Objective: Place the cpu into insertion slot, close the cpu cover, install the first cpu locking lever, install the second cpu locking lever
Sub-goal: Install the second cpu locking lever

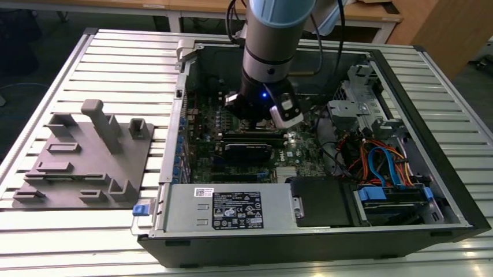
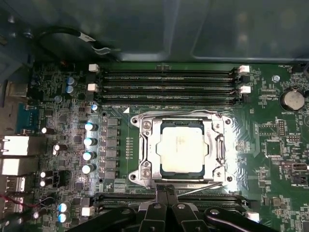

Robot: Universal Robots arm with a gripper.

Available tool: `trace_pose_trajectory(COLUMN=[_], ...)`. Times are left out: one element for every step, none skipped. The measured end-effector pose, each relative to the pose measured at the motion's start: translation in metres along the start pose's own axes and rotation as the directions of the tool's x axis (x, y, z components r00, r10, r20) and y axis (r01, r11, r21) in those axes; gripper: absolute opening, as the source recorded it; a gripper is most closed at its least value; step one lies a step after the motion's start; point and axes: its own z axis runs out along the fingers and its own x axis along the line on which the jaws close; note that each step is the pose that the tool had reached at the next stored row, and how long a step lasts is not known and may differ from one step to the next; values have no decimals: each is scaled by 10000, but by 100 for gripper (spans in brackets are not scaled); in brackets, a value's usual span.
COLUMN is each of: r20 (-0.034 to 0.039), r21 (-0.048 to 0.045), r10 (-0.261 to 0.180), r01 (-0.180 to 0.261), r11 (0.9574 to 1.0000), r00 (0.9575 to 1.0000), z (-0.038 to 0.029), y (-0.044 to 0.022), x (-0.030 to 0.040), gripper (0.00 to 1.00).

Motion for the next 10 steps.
trace_pose_trajectory(r20=[1,1,1,1,1,1,0,0,1,1], r21=[-33,-44,-45,-45,-45,-45,-45,-45,-45,-46], r10=[1,2,2,1,1,0,1,1,1,0], r01=[-1,-2,-2,-1,-1,0,-1,-1,-1,0], r11=[10000,10000,10000,10000,10000,10000,10000,10000,10000,10000], r00=[10000,10000,10000,10000,10000,10000,10000,10000,10000,10000], z=[3,4,4,4,7,10,10,10,10,11], y=[-3,-3,-3,-3,-4,-4,-4,-4,-4,-4], x=[0,0,0,0,0,0,0,0,0,0], gripper=[10,10,10,10,10,10,10,10,10,10])
